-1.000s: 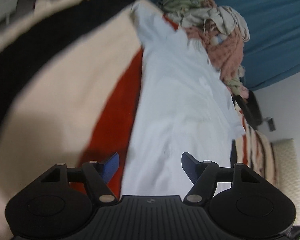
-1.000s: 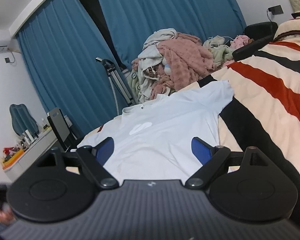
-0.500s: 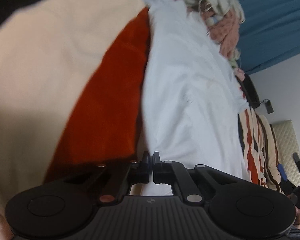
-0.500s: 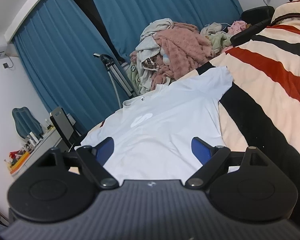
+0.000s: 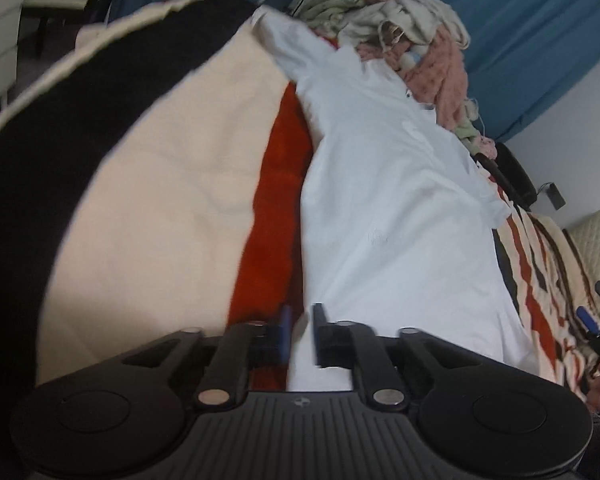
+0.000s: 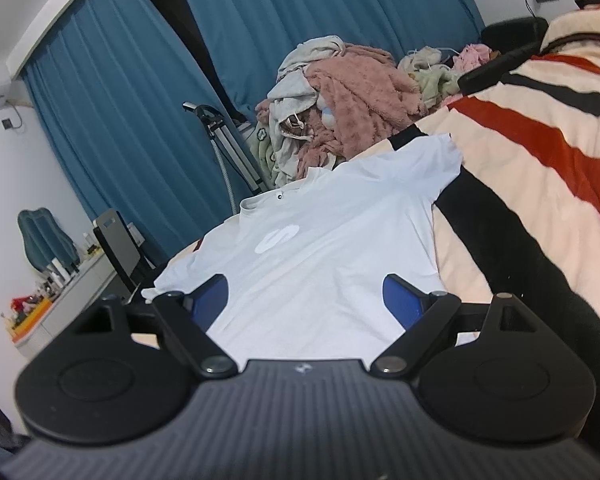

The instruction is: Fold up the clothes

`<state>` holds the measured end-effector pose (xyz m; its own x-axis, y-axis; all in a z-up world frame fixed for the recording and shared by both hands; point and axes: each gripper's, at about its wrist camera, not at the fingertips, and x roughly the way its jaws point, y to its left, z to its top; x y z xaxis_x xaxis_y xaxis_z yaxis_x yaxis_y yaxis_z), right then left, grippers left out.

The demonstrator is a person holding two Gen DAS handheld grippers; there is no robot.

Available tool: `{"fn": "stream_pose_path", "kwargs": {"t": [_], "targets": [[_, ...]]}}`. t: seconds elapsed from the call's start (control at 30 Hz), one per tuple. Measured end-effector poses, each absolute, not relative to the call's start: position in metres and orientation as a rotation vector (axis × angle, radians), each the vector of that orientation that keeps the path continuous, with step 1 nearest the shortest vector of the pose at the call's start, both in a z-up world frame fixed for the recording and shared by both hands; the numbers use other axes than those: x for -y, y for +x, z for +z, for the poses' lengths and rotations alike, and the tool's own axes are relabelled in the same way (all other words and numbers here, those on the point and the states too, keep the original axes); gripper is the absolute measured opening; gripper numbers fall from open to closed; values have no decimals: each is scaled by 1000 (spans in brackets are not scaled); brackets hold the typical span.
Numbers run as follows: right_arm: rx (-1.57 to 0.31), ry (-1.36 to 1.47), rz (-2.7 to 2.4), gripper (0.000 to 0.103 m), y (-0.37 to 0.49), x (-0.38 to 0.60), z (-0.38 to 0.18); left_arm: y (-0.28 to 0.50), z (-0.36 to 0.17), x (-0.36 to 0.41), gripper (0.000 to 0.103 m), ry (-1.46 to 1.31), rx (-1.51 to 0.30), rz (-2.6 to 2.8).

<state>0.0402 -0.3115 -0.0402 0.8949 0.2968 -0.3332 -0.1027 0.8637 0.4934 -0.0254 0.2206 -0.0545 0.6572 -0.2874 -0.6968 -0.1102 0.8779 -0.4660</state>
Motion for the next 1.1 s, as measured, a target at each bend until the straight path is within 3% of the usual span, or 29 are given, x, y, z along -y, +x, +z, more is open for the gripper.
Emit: {"fn": "stream_pose_path", "kwargs": {"t": [0.03,0.23,0.43,0.63,0.8,1.1], "targets": [[-410,478,212,86,40,311,-40,-20,-41,-216,52,-473,-832,-101],[-373,429,183,86,37,305,-35,17,44,-182,76,-280,-670,-79],[-328,389,146,86,36,303,-32,53,125,-138,82,-131,-508,-75],[-295,378,113,86,38,308,-31,73,166,-64,82,-98,-430,-125],[-280,377,97,86,41,311,-35,64,151,-16,84,-138,-450,-165],[-293,327,72,86,53,299,-42,67,33,22,85,-140,-546,-180]]}}
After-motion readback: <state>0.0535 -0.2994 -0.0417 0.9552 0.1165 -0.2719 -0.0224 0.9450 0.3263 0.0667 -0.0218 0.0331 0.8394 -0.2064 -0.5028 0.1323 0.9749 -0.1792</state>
